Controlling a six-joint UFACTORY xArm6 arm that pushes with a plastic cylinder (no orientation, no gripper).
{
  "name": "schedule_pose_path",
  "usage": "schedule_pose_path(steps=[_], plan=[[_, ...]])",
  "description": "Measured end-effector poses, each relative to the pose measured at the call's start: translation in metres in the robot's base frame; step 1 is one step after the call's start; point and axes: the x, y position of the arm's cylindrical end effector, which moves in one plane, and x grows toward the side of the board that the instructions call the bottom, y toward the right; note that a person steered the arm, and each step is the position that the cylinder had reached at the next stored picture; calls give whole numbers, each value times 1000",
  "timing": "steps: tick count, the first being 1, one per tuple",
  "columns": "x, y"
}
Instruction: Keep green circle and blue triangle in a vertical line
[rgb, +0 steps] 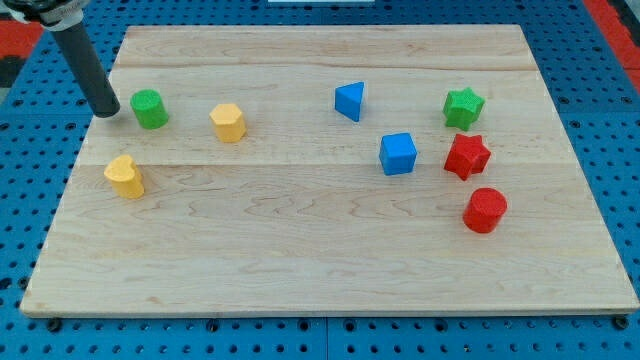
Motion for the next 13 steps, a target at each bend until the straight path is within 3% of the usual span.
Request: schedule_pose_path(steps=[1,2,3,4,5,6,7,9,13], plan=[[34,-14],[32,25],[-11,35],[-25,111],[-65,160],[-69,195],[-86,158],[-90,255],[-92,269]])
